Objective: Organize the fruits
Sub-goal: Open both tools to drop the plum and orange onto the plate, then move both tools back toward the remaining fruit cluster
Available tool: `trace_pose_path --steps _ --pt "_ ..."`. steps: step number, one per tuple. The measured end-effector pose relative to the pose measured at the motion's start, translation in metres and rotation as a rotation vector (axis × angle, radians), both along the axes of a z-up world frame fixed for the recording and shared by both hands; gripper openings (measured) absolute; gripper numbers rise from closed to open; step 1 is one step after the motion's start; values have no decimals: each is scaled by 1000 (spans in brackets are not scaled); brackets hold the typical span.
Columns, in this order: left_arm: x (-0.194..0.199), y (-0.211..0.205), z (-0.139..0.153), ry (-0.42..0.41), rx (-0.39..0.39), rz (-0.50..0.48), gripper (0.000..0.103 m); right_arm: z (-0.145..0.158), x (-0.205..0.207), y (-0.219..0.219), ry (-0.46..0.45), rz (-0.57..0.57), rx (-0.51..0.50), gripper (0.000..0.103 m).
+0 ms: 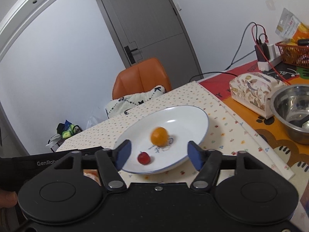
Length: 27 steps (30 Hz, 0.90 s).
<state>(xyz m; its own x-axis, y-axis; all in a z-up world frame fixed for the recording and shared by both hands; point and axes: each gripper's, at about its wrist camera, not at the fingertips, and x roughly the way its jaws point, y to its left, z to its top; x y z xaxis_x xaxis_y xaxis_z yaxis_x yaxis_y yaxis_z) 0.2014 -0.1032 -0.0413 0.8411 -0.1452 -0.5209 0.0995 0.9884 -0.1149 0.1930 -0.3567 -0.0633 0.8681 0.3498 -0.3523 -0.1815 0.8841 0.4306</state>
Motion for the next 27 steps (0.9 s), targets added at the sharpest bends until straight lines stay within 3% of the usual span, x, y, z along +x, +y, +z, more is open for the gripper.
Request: trace_pose_path --steps 8,27 --pt "-34 32 19 -54 5 51 96 22 -17 19 -61 4 -7 103" --pt "-92 105 33 -120 24 179 100 46 -44 76 -126 80 -30 103"
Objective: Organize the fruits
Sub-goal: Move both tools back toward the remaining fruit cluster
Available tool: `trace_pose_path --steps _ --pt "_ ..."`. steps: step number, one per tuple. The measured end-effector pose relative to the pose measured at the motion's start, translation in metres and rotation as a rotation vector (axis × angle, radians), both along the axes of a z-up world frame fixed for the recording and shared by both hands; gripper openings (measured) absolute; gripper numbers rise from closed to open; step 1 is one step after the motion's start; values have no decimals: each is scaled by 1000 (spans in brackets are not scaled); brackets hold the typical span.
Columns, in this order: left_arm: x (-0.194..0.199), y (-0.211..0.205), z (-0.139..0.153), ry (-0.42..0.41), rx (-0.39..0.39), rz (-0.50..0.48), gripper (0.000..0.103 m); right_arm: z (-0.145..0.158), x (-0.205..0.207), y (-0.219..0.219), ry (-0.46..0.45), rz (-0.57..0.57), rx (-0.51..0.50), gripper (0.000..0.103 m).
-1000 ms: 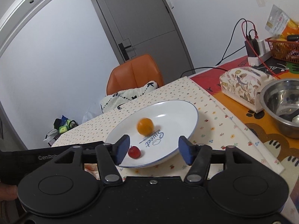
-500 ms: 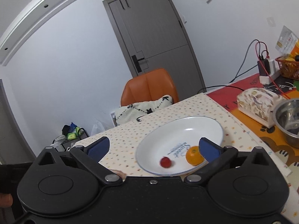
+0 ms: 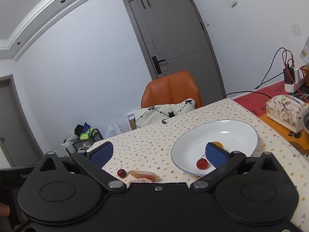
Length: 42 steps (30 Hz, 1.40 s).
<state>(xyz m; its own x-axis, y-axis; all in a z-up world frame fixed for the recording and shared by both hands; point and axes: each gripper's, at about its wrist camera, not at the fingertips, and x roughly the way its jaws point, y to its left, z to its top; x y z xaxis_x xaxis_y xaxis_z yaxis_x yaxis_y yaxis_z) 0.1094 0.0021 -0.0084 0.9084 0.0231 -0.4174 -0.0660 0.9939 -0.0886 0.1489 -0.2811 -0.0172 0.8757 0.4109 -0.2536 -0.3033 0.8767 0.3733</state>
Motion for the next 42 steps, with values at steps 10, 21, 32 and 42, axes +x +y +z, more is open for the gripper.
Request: trace_pose_path --steps 10,21,32,42 --pt "-11 35 -7 13 -5 78 100 -3 3 21 28 59 -45 103" --pt "-5 62 -35 63 -52 88 100 -18 13 43 87 121 -95 103" --pt "17 60 -58 105 -77 68 99 -34 27 62 134 186 -138 98" --pt "29 46 -68 131 -98 19 95 -52 48 72 186 232 -135 85"
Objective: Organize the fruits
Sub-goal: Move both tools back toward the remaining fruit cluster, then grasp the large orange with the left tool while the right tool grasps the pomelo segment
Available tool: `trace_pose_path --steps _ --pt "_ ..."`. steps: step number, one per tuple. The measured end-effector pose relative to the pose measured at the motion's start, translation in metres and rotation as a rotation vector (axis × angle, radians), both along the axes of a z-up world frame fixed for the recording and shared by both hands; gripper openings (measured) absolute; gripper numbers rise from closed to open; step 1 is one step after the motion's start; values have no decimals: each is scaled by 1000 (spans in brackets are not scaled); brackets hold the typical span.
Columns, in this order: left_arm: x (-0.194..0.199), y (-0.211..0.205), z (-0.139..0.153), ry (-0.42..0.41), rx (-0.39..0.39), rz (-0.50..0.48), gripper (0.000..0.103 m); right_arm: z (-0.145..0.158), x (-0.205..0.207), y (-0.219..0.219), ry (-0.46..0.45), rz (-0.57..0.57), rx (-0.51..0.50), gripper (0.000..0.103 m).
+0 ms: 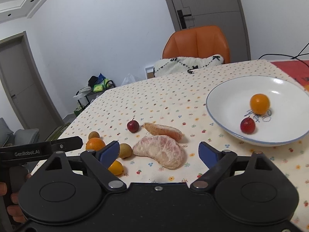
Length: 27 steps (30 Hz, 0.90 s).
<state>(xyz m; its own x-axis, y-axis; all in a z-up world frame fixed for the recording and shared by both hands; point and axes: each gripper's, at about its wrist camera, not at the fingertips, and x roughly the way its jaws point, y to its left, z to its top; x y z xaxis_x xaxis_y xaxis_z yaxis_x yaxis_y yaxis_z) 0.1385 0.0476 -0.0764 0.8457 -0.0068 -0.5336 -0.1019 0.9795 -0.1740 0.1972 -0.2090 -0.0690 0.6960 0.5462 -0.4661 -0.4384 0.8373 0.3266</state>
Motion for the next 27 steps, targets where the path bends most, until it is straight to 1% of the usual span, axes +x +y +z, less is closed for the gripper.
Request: trace_pose_path --steps 2,3,8,12,13,16,17,18,20,21,23,24,25,27 --pt "3 -4 -4 11 0 -11 95 -3 5 2 10 13 -2 79" --pt "3 -5 -5 15 -1 -16 94 -4 8 3 17 19 0 78" --pt "6 -10 -10 31 -7 -28 93 -13 18 10 32 37 -21 78" --pt "8 -13 -15 47 -3 -32 93 -20 28 14 63 49 -29 78" --pt "8 -13 -15 49 -5 -30 93 -21 29 16 68 55 -33 75" --pt "9 -14 -17 51 -6 -33 93 -21 27 19 57 58 -59 58" --pt "10 -15 -17 51 -2 -30 93 -20 25 19 58 53 -69 49" --pt "11 -14 -18 51 -1 -26 93 -20 24 19 62 53 -73 38" --pt "13 -12 -19 51 -2 -15 92 -20 23 15 90 85 -50 28" --pt "15 -11 -20 51 -4 -8 89 -19 22 14 103 102 -35 27" --pt "18 -7 -21 51 -16 6 84 -19 18 14 104 117 -40 27" --pt "20 -5 -22 53 -24 10 78 -18 16 15 98 118 -48 27" --pt "22 -3 -23 57 -32 12 73 -18 16 16 95 117 -49 29" --pt "26 0 -25 62 -45 15 67 -18 18 17 95 114 -43 33"
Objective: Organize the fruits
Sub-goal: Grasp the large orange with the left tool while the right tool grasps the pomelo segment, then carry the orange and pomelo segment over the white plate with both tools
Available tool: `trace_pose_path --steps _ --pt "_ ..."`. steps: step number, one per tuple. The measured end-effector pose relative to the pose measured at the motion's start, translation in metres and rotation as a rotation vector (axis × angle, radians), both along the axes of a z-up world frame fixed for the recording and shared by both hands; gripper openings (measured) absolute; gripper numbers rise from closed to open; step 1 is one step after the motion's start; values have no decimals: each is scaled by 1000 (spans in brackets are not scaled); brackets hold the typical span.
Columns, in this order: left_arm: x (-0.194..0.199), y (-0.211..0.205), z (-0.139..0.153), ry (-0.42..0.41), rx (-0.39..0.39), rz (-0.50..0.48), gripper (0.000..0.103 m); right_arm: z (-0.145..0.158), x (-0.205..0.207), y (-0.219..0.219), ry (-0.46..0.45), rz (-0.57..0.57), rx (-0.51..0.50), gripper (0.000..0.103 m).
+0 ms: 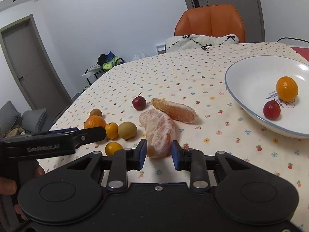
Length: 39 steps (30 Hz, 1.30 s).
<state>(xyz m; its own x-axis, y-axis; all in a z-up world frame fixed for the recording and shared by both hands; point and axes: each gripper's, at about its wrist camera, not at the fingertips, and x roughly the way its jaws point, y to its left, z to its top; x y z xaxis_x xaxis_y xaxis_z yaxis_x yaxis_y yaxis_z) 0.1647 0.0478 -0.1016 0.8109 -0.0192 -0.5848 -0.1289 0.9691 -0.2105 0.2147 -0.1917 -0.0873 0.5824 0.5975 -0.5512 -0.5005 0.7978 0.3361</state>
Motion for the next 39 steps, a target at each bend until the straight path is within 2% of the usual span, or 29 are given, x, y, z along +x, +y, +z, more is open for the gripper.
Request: trace_pose_path --steps 5,7,9,19,22,23,29,39 --pt "2 5 -1 -16 -29 3 58 1 9 7 -14 -3 -9 44" --pt "2 5 0 -23 -43 -8 47 1 11 11 -23 -1 -19 48" --pt "1 6 0 -20 -46 4 41 0 12 14 -32 2 -26 52" --pt "-5 8 7 -18 -57 13 41 -2 14 30 -83 -4 -92 53" --pt "-7 6 11 -22 -62 8 41 -1 11 36 -116 -20 -159 37" --pt "-7 5 12 -25 -59 2 41 -1 11 36 -115 -15 -161 37" --pt "-8 -2 23 -43 -49 -14 41 3 6 25 -107 -10 -120 36" --pt "-5 -29 38 -85 -41 -70 41 25 -9 -15 -159 -99 -60 36"
